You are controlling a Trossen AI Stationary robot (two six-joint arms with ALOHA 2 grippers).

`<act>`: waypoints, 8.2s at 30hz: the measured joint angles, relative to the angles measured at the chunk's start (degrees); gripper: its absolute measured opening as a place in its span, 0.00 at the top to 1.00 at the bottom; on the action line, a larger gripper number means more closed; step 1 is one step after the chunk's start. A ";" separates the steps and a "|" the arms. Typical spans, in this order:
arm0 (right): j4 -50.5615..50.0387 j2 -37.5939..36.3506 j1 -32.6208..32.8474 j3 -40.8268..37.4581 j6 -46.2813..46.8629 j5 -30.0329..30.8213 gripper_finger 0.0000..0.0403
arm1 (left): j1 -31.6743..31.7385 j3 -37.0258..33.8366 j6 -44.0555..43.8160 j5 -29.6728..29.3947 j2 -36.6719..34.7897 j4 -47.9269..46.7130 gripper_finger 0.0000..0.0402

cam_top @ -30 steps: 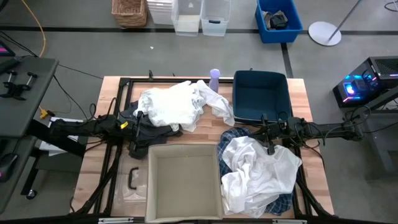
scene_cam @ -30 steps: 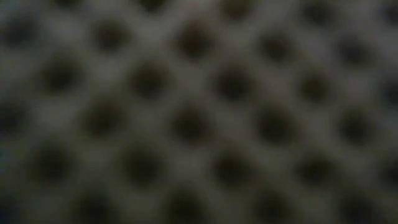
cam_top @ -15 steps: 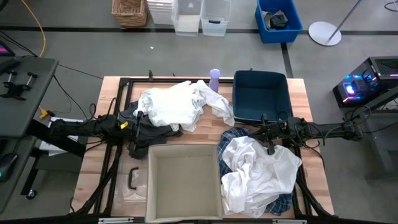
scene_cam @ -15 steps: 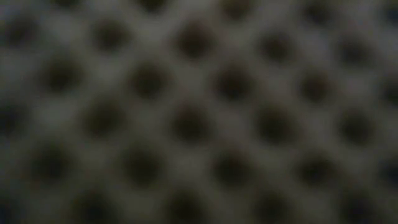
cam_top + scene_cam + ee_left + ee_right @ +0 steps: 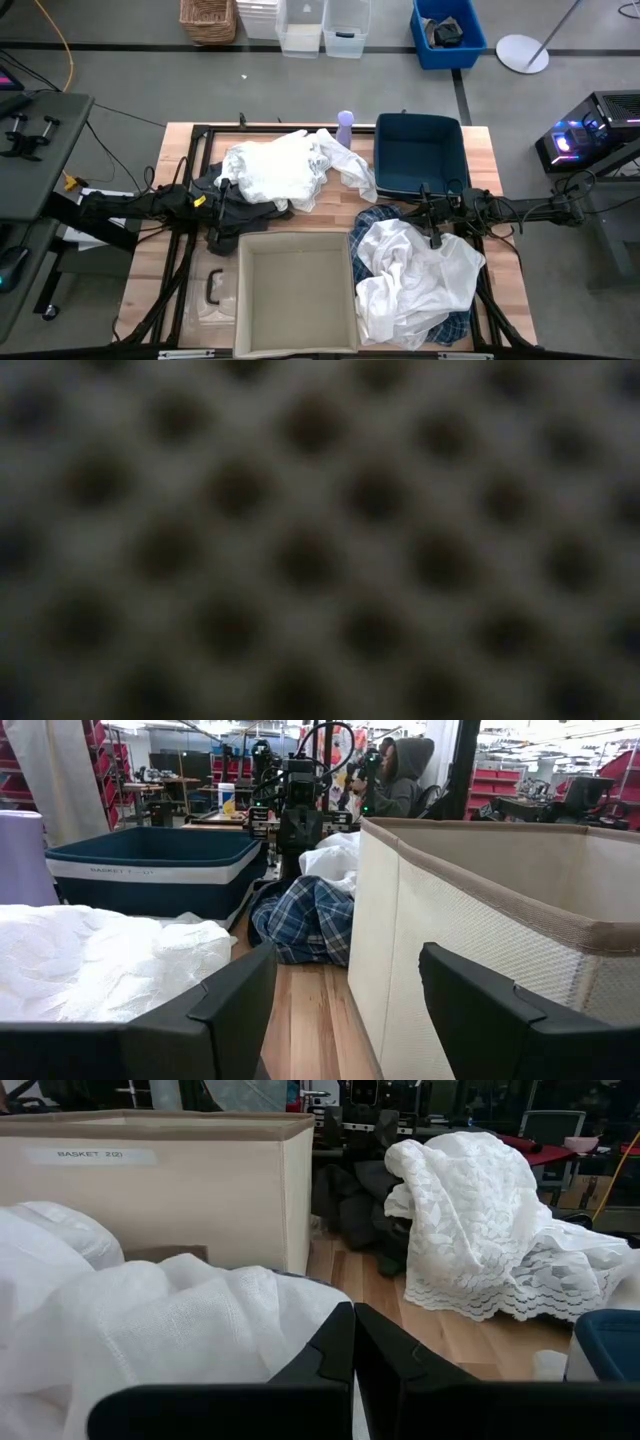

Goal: Sort clothes

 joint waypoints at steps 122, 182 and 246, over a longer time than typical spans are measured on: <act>-91.05 74.39 24.92 117.68 49.02 43.13 0.99 | 0.00 0.00 -0.01 -0.05 0.12 0.06 0.42; -90.55 77.31 -28.87 118.93 29.78 33.96 1.00 | 0.00 0.00 0.00 -0.07 0.22 -0.05 0.42; -58.09 67.38 -40.85 73.35 25.92 14.11 0.38 | 0.00 0.00 0.00 -0.07 0.22 -0.04 0.42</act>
